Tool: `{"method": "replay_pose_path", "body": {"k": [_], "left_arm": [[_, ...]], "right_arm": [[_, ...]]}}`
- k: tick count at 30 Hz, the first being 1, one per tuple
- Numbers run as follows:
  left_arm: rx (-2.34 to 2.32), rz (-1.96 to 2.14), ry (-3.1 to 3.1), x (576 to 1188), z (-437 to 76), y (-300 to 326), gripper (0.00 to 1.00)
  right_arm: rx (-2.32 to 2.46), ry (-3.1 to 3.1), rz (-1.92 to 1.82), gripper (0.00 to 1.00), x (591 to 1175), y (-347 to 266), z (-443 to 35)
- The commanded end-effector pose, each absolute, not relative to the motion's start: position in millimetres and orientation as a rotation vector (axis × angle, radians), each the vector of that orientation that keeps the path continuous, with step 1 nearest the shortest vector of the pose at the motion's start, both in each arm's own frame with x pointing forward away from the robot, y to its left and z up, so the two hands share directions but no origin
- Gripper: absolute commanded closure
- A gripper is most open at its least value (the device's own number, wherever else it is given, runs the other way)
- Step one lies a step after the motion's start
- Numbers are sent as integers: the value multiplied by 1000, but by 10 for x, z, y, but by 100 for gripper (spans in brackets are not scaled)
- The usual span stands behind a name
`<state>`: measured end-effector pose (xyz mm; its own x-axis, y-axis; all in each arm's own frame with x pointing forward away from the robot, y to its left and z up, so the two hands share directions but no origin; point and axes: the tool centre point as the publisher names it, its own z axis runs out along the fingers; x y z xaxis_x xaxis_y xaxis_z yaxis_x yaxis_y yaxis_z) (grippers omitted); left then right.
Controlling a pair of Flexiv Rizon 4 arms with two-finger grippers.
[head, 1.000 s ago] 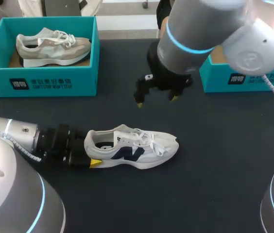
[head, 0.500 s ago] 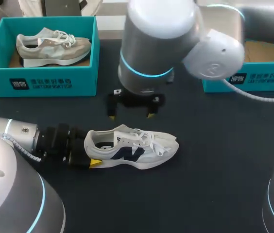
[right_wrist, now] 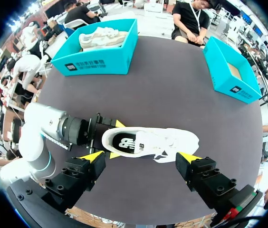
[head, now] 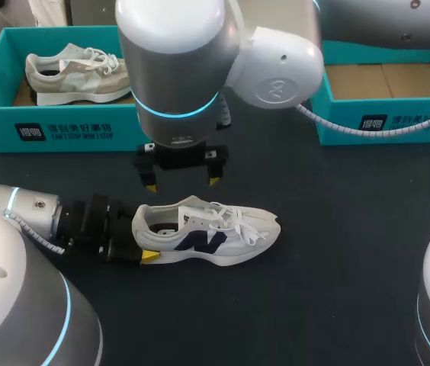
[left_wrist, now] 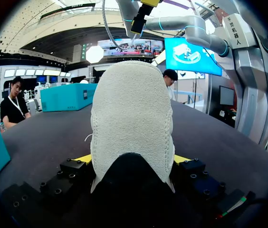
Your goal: Take the shoe out of the shoebox, open the shoe tongue, remove and reinsert the insole, then place the shoe into the shoebox
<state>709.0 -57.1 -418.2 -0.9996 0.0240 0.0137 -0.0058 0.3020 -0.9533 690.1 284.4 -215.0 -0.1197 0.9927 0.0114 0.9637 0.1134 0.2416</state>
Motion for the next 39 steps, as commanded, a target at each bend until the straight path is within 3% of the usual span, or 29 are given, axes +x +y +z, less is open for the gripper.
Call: {"method": "replay_pose_path", "body": {"k": [1,39], "left_arm": [[-13,1842,-2517,7068,-4197,-576,100],[-13,1842,-2517,7068,-4197,-576,100]], "right_arm": [[2004,2144,182,0,6905,2912,-2202],[2046,1999,-256,0,7008,2883,-3274]]}}
